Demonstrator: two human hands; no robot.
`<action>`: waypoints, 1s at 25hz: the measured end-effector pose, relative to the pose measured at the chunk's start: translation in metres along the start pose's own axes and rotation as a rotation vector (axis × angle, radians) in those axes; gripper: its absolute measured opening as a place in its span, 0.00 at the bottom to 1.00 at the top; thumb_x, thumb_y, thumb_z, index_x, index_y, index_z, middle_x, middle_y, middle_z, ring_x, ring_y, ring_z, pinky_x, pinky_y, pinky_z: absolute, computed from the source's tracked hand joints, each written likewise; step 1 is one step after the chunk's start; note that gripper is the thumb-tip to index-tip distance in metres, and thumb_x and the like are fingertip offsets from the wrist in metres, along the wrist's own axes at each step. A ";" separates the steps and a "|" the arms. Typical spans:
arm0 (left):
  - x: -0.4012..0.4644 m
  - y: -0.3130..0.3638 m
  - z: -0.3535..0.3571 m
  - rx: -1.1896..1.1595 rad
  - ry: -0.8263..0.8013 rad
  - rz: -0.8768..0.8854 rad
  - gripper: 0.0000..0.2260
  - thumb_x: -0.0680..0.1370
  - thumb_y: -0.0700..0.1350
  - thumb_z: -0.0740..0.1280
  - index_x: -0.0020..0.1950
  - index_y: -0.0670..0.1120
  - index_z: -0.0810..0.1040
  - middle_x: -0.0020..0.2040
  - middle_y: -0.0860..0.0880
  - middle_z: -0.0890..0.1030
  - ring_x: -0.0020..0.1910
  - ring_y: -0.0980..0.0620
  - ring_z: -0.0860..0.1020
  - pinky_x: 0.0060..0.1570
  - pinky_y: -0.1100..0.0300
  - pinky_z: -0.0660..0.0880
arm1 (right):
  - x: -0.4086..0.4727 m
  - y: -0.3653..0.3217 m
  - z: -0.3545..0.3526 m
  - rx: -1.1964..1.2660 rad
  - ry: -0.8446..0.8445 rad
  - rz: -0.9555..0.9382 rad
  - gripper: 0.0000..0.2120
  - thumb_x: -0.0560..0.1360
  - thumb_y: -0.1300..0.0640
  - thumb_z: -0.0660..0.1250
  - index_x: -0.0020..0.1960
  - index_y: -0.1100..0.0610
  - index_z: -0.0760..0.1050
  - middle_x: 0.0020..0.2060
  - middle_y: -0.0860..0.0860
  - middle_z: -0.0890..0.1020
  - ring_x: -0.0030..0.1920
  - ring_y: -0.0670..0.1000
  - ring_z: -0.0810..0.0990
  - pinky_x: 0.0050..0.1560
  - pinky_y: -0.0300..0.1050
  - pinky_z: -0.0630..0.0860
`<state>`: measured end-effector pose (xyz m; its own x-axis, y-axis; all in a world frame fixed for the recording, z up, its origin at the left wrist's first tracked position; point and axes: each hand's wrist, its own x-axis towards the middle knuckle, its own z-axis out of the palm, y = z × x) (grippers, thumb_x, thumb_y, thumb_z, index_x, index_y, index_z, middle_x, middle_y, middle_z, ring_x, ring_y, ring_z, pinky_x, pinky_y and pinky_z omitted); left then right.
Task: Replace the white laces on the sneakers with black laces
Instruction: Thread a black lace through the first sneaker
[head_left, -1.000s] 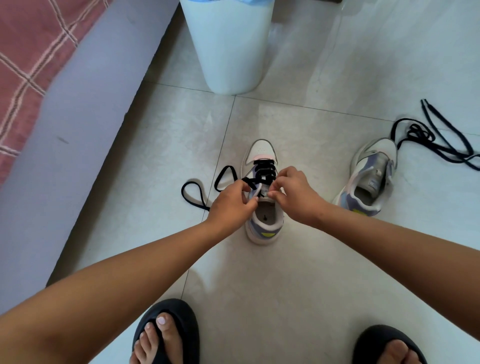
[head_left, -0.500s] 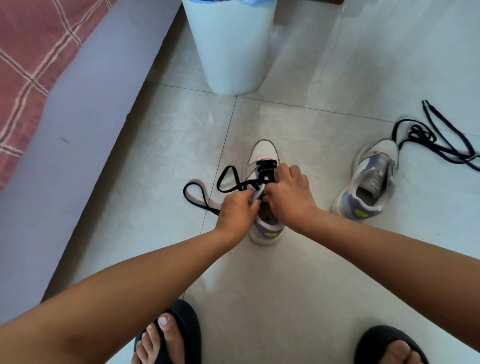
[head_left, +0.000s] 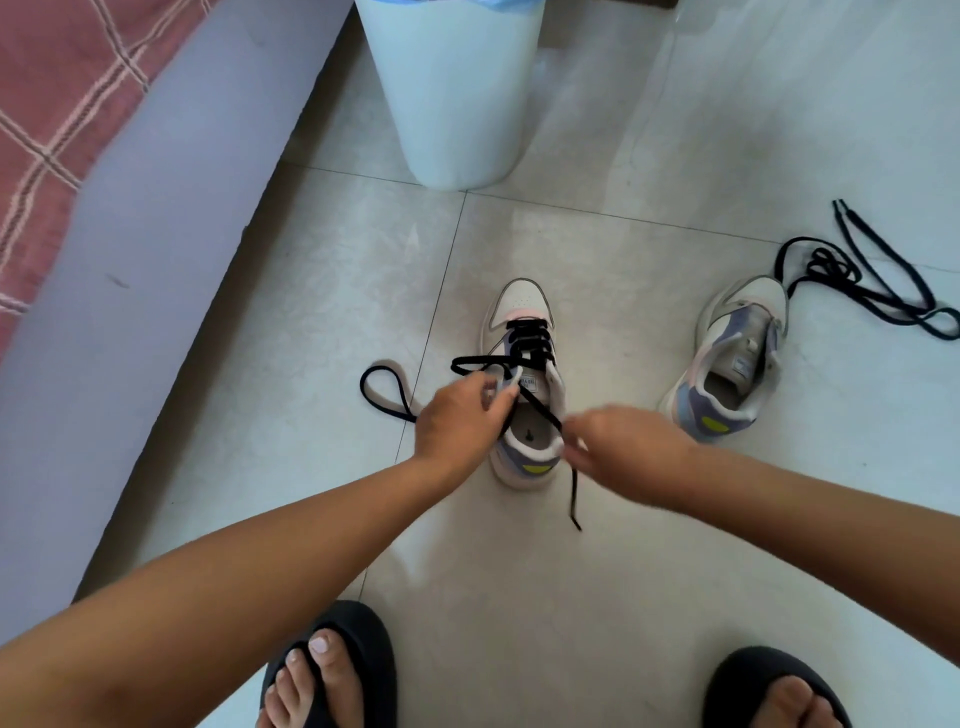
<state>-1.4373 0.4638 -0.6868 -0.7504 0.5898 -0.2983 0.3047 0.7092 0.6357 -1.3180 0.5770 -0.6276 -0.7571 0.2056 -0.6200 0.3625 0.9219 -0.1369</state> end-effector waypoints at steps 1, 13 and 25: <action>0.004 -0.001 -0.006 -0.021 0.046 -0.004 0.11 0.79 0.52 0.62 0.52 0.46 0.76 0.43 0.51 0.78 0.43 0.51 0.76 0.40 0.58 0.70 | 0.013 0.000 -0.006 0.063 0.147 0.027 0.13 0.81 0.49 0.55 0.56 0.56 0.72 0.52 0.55 0.79 0.55 0.58 0.76 0.43 0.47 0.69; 0.072 0.010 -0.067 -0.971 -0.391 -0.302 0.08 0.79 0.40 0.61 0.40 0.42 0.73 0.31 0.48 0.76 0.32 0.50 0.77 0.45 0.52 0.79 | 0.060 0.000 -0.011 0.408 0.118 0.157 0.12 0.77 0.51 0.64 0.47 0.60 0.78 0.45 0.55 0.80 0.46 0.56 0.78 0.39 0.44 0.71; 0.009 0.017 -0.004 0.907 -0.343 0.383 0.11 0.81 0.43 0.55 0.63 0.43 0.69 0.56 0.45 0.76 0.52 0.43 0.77 0.39 0.55 0.67 | 0.049 -0.016 -0.012 0.126 0.084 0.054 0.09 0.79 0.55 0.54 0.52 0.53 0.73 0.50 0.55 0.79 0.43 0.55 0.72 0.39 0.44 0.65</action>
<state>-1.4415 0.4798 -0.6763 -0.3468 0.8140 -0.4660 0.9201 0.3916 -0.0007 -1.3675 0.5760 -0.6460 -0.7755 0.2851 -0.5633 0.4651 0.8614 -0.2044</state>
